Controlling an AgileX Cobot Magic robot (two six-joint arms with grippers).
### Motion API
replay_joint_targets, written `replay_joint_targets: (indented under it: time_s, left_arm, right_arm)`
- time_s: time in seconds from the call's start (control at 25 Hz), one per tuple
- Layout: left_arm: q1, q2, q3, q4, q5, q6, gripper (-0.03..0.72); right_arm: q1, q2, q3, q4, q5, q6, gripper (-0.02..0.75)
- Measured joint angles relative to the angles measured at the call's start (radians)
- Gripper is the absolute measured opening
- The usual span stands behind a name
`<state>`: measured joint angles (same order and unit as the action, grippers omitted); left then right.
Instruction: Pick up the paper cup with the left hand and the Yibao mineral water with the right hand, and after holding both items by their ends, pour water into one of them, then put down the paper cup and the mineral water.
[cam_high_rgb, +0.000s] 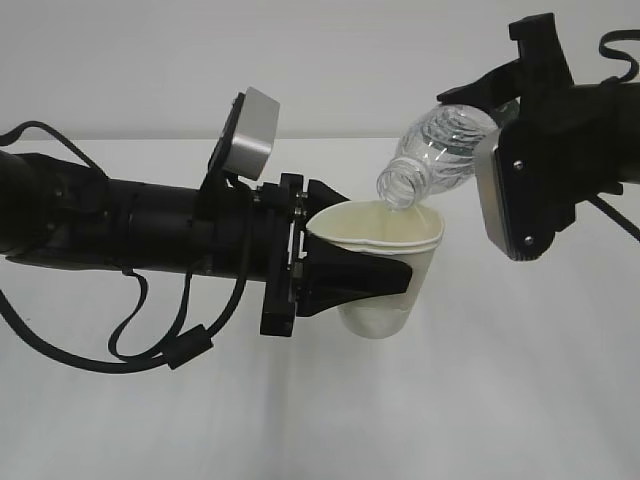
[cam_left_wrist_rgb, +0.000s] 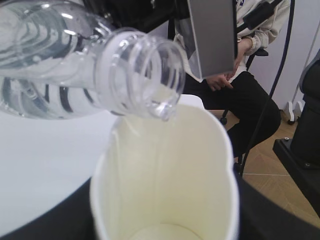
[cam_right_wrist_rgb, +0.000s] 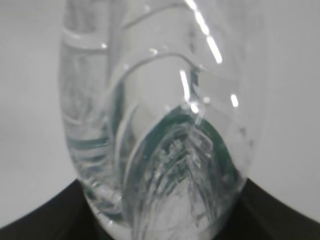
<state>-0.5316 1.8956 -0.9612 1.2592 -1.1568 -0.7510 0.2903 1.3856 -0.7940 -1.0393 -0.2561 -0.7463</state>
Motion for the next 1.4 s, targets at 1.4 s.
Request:
replay_joint_targets:
  time_s: [1.4]
  left_arm:
    - [0.000,0.000,0.000,0.000,0.000,0.002,0.384]
  right_arm:
    - [0.012,0.000,0.000,0.000,-0.012,-0.012,0.444]
